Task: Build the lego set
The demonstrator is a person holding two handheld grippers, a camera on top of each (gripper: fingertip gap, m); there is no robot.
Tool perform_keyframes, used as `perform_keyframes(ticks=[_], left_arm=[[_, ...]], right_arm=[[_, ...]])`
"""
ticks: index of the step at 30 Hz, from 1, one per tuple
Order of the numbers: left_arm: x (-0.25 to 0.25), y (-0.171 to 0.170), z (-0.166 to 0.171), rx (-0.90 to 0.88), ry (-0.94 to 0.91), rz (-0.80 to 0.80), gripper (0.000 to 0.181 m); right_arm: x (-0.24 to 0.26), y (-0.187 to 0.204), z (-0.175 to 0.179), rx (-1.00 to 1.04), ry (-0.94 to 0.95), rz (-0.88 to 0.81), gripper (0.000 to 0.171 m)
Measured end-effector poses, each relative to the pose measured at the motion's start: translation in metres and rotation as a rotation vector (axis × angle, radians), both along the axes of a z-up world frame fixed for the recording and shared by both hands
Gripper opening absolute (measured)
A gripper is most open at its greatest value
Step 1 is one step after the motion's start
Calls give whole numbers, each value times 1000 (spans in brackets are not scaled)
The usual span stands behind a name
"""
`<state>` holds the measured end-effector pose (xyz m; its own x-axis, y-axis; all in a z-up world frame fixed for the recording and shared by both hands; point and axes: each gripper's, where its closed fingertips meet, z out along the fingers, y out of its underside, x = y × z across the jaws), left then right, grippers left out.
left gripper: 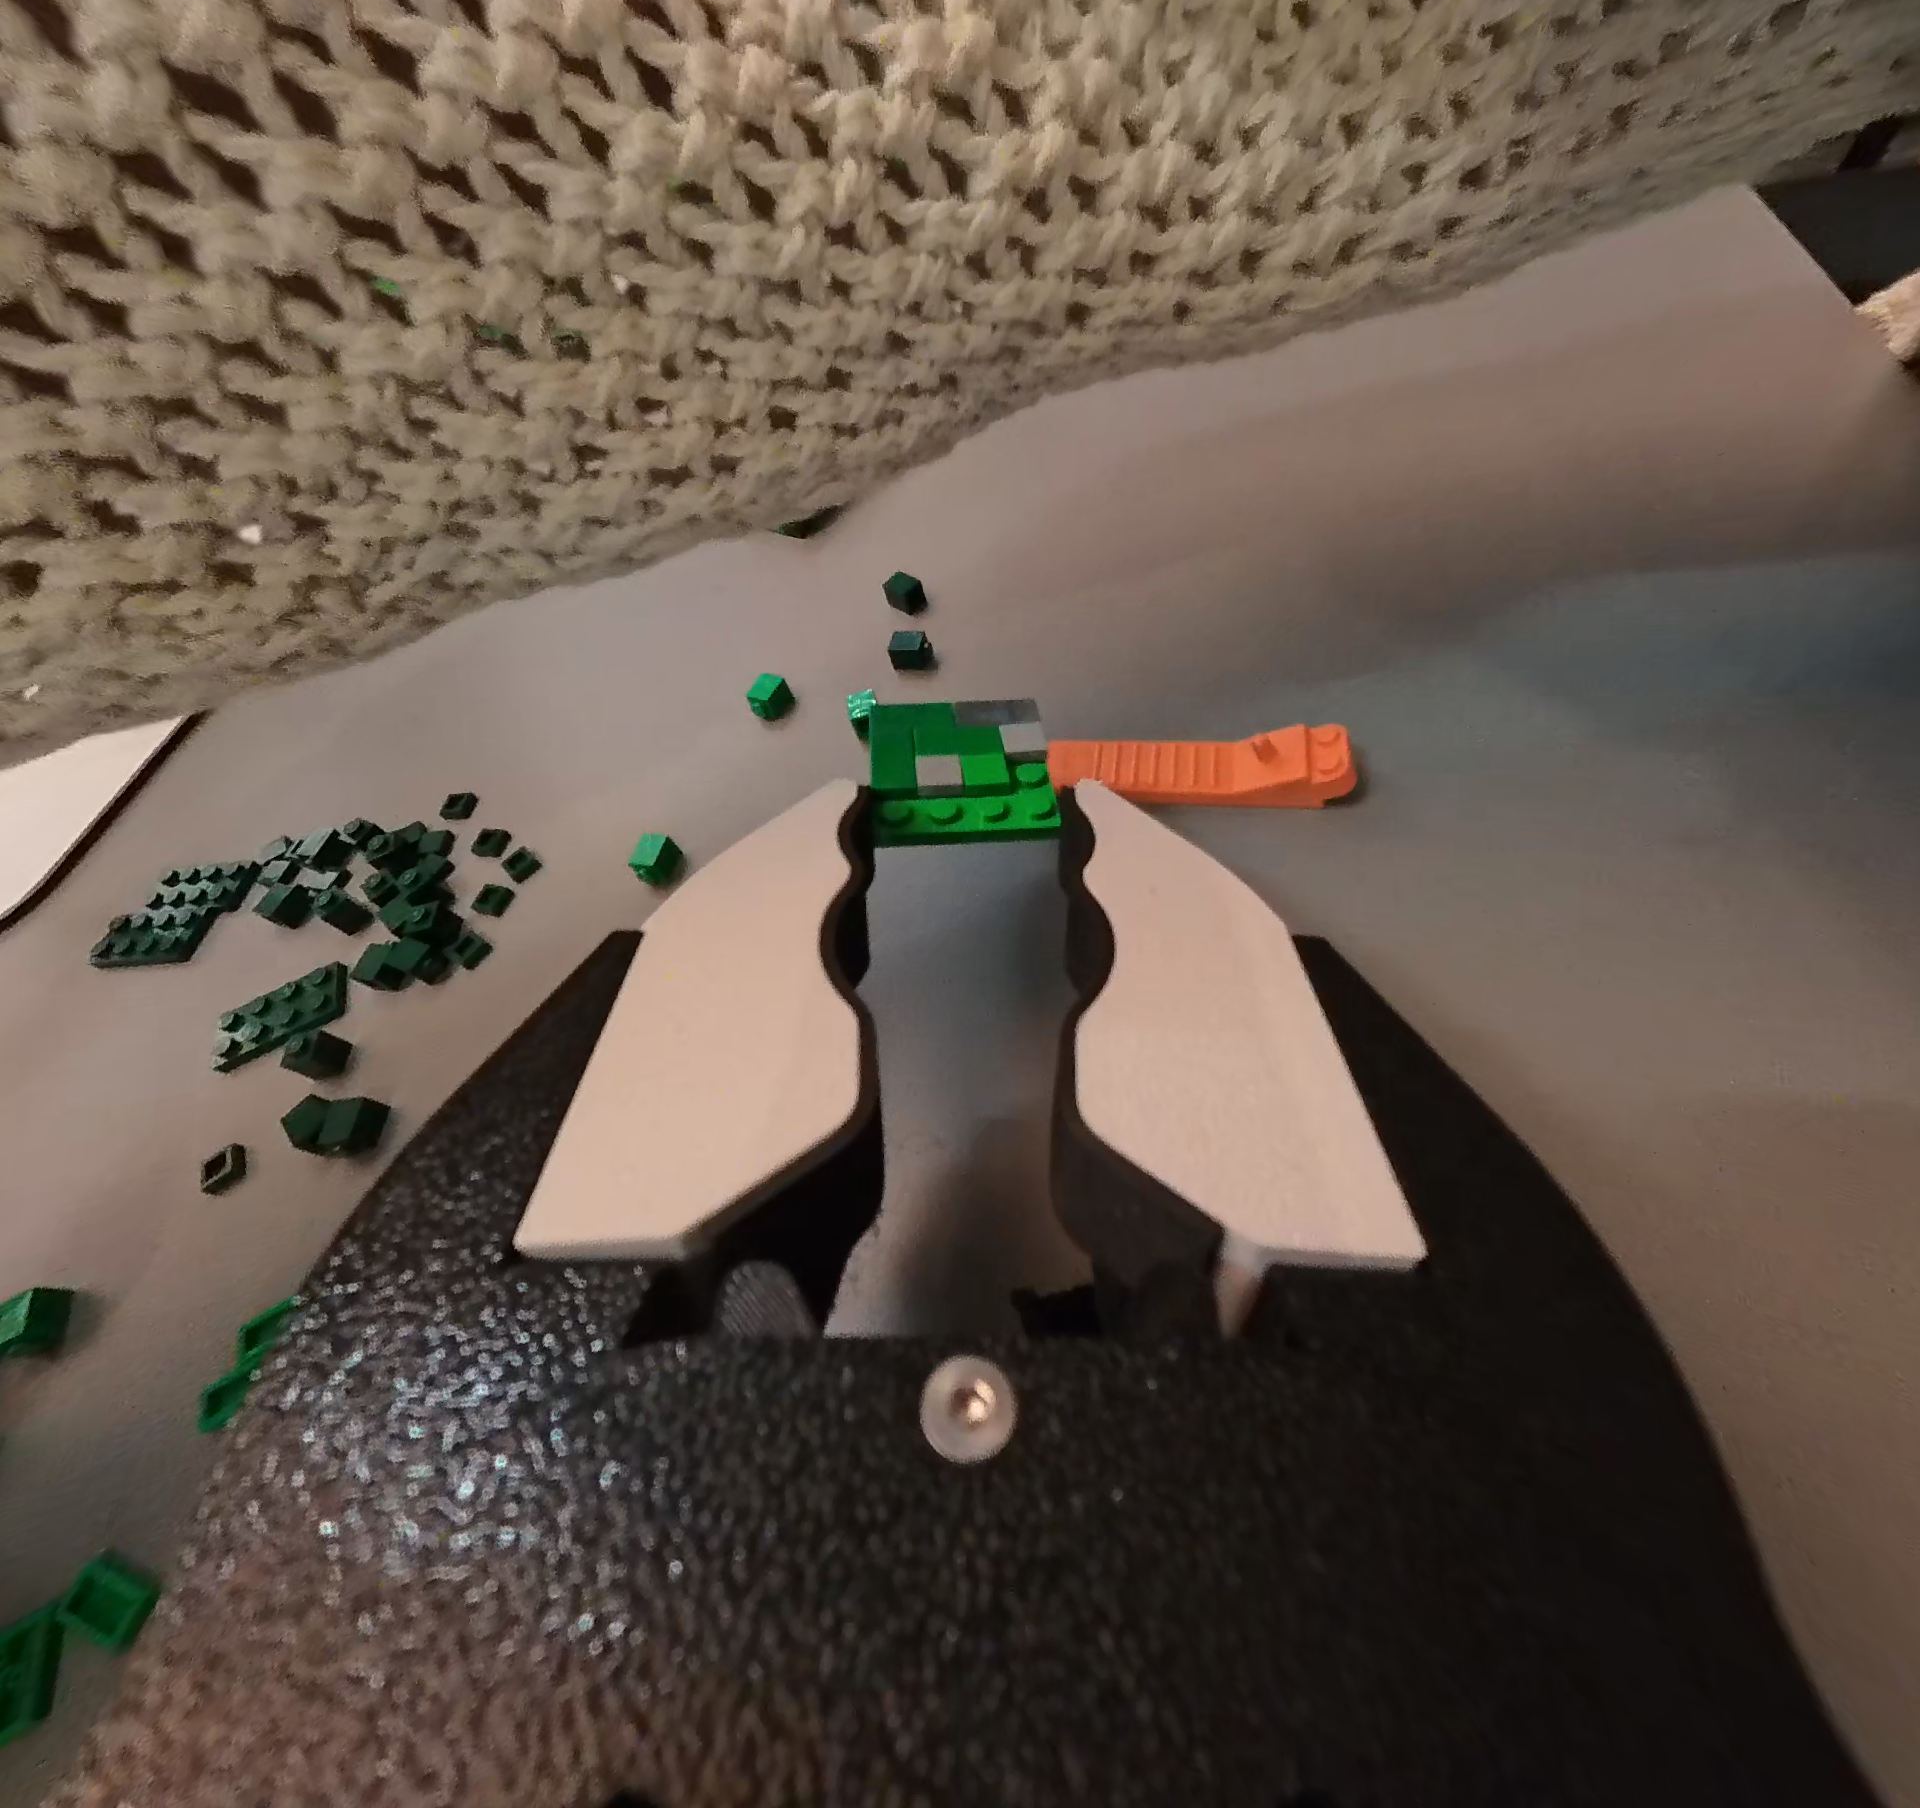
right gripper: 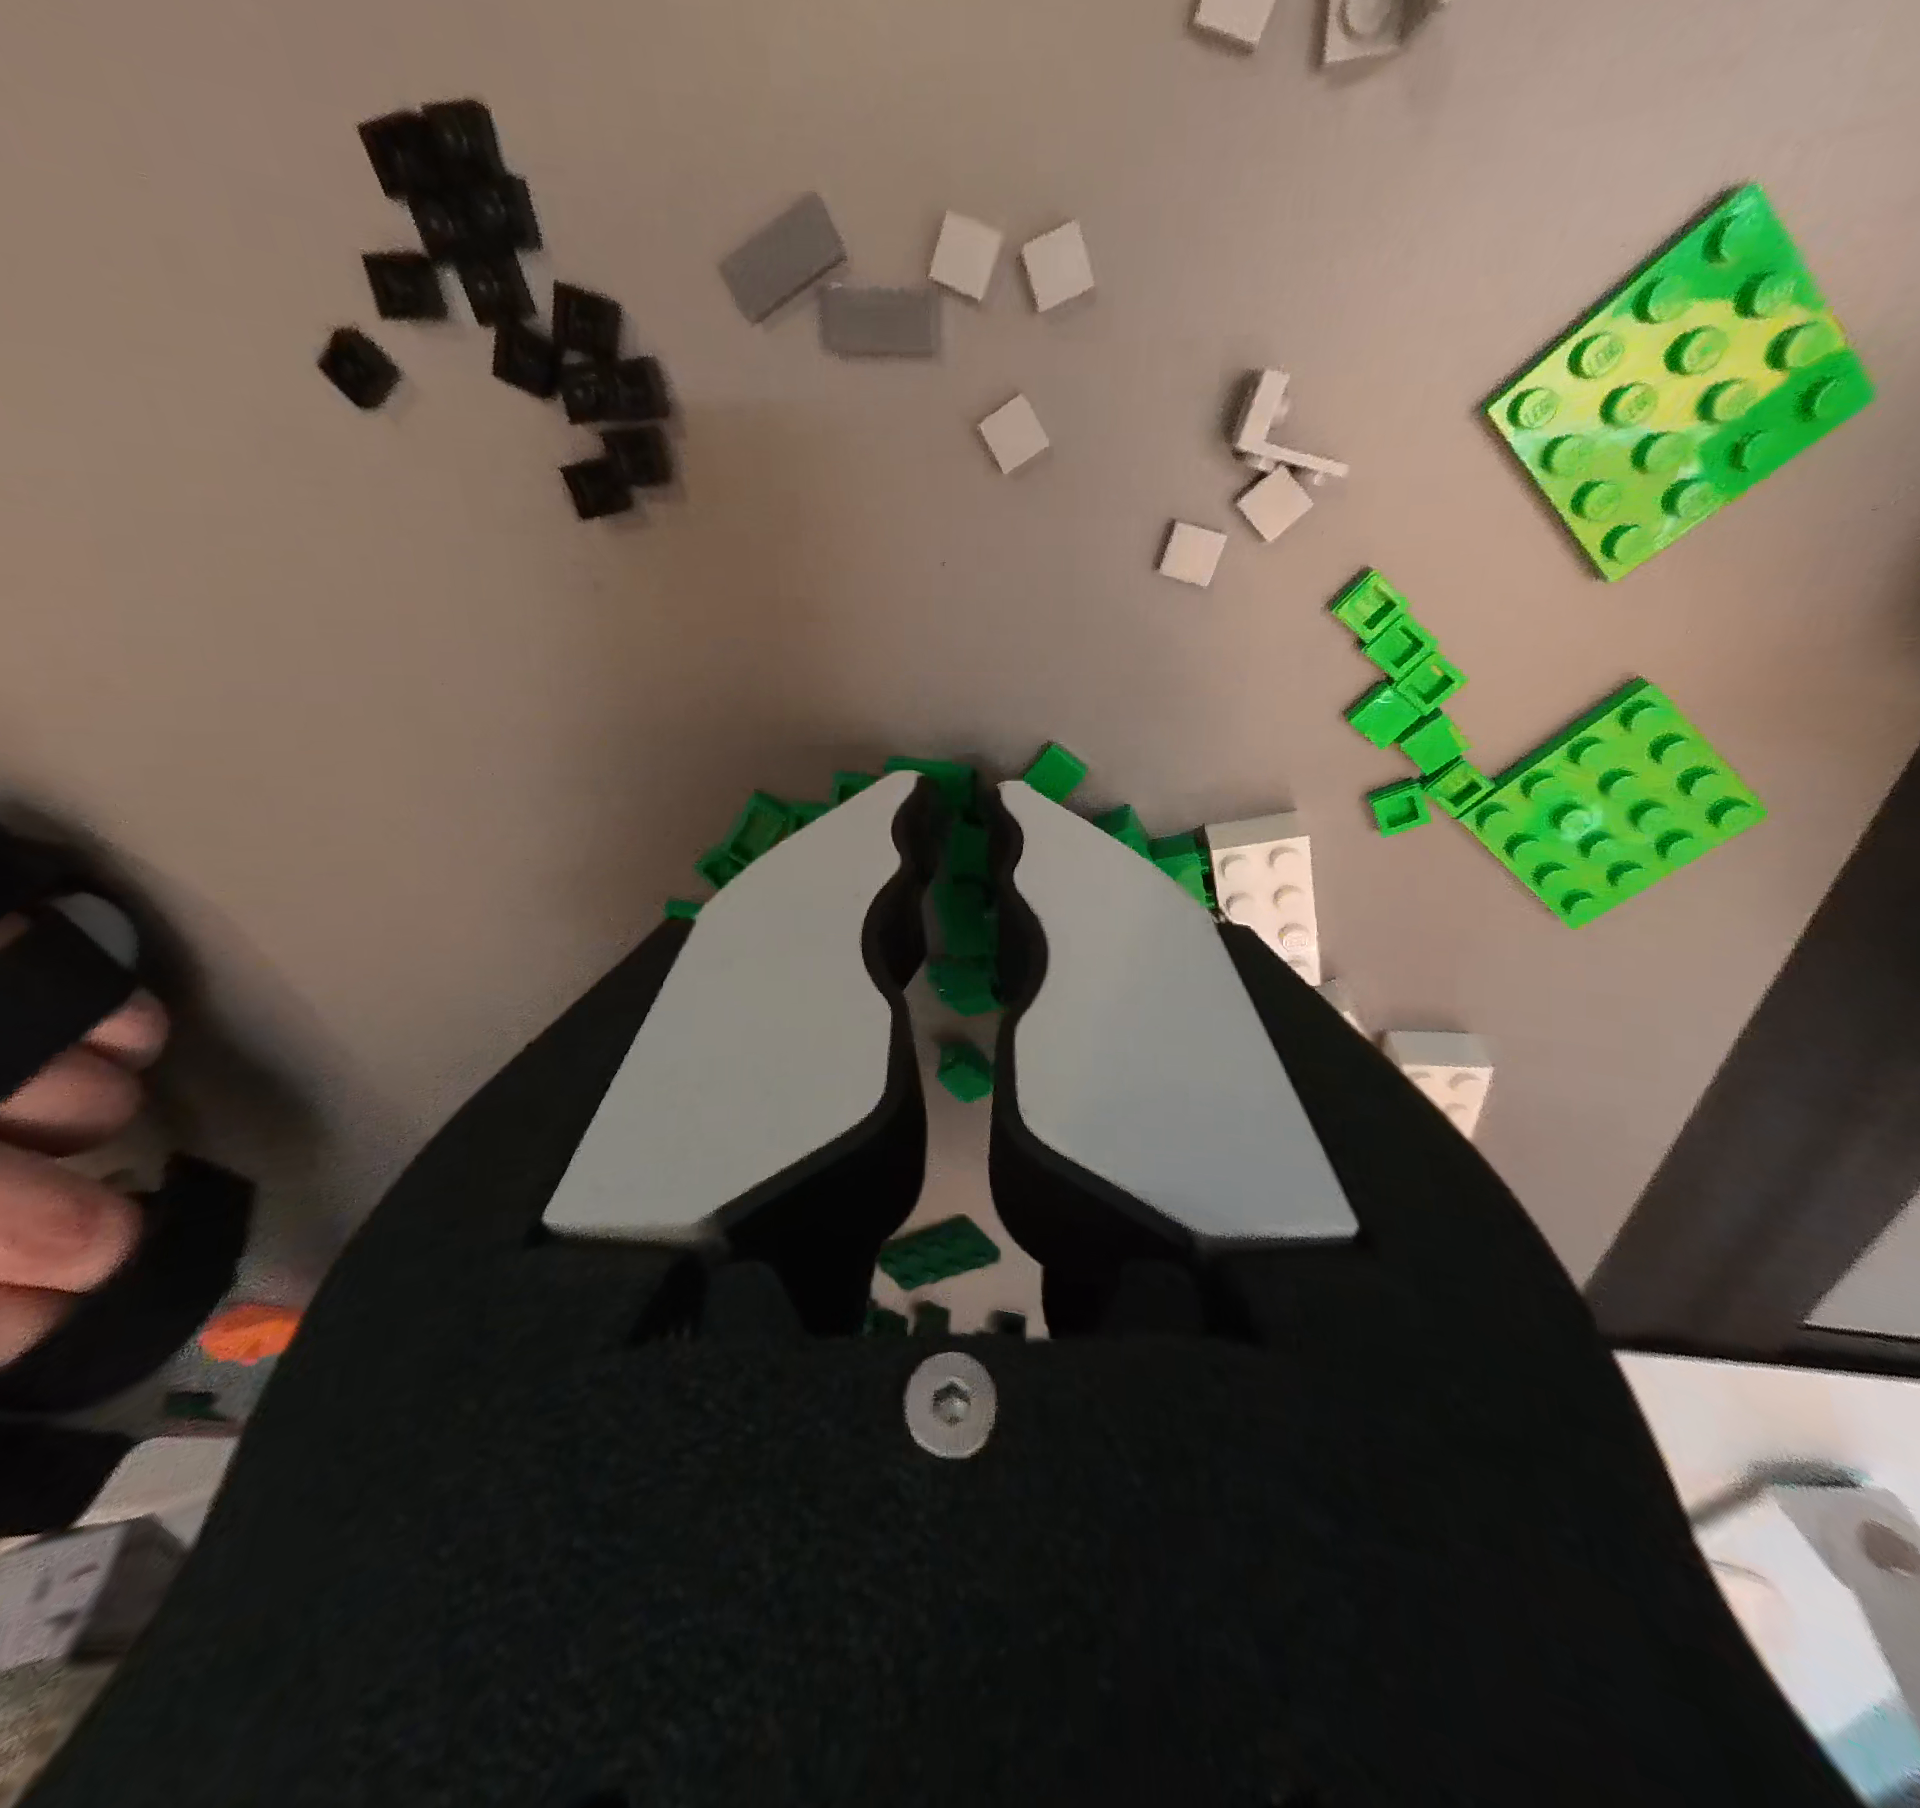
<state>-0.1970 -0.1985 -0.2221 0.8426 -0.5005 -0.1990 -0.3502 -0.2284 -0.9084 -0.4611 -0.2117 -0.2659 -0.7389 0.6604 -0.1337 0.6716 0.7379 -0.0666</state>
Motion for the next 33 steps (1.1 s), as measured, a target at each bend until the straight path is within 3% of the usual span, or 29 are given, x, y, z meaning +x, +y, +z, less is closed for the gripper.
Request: perform_keyframes(ticks=[14, 20, 33], left_arm=[[0, 0, 0, -3, 2, -3, 34], [0, 0, -1, -5, 4, -6, 34], [1, -1, -1, -7, 4, -11, 34]], right_arm=[[10, -1, -1, 23, 84, 164, 15], [4, 7, -1, 64, 173, 206, 9], [14, 4, -1, -94, 183, 303, 21]])
